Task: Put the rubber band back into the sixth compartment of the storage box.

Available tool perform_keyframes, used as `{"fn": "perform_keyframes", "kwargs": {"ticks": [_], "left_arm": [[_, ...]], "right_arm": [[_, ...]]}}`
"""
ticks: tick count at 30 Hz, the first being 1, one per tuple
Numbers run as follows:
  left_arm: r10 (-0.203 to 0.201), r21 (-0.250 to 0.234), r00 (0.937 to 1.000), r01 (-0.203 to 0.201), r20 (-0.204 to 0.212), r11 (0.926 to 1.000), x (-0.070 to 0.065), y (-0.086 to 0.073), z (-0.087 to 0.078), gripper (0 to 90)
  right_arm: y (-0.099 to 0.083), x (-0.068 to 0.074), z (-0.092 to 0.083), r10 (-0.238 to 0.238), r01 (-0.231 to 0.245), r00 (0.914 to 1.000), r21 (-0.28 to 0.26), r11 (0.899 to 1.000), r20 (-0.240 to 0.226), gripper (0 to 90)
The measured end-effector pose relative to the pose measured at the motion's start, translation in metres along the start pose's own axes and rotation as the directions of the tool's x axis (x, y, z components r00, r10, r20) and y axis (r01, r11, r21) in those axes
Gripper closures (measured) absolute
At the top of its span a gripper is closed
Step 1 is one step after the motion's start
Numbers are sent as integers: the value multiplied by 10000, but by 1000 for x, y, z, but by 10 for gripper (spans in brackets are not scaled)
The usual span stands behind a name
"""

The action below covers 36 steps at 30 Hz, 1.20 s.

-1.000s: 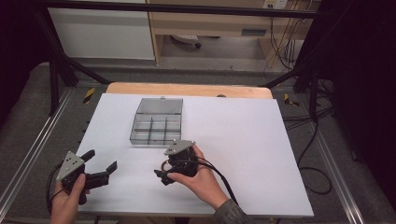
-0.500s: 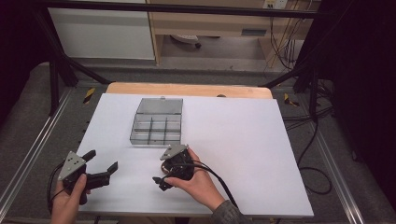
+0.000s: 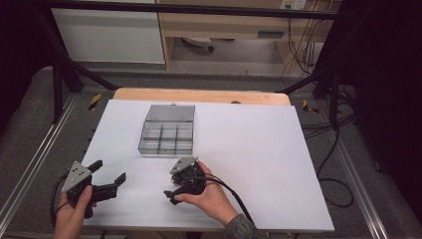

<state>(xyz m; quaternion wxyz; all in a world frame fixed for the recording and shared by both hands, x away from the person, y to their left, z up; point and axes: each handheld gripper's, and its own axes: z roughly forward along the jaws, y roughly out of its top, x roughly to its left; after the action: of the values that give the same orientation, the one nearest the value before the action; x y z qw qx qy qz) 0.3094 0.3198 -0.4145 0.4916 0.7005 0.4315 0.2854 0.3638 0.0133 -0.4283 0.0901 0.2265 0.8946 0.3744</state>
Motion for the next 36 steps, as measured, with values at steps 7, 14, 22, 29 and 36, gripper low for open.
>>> {"fn": "perform_keyframes", "kwargs": {"ticks": [7,14,22,29,36], "left_arm": [[37,-4,10000,-37,71,10000,-1,0,1,46],[-28,55,10000,27,63,10000,0,0,1,46],[53,95,10000,-54,59,9999,-1,-1,2,46],[75,129,9999,-76,139,9999,-2,-1,3,46],[76,173,10000,-76,19,9998,-1,0,7,46]], "right_arm": [[-1,-6,-7,311,-304,9995,-655,9974,96,395],[-7,-12,-3,597,-598,9982,-549,9967,-40,503],[-13,-14,4,492,-503,9984,-394,9980,-290,584],[-18,-13,14,335,-335,9994,114,9994,-4,733],[-17,-15,15,499,-500,9987,121,9987,94,841]]}}
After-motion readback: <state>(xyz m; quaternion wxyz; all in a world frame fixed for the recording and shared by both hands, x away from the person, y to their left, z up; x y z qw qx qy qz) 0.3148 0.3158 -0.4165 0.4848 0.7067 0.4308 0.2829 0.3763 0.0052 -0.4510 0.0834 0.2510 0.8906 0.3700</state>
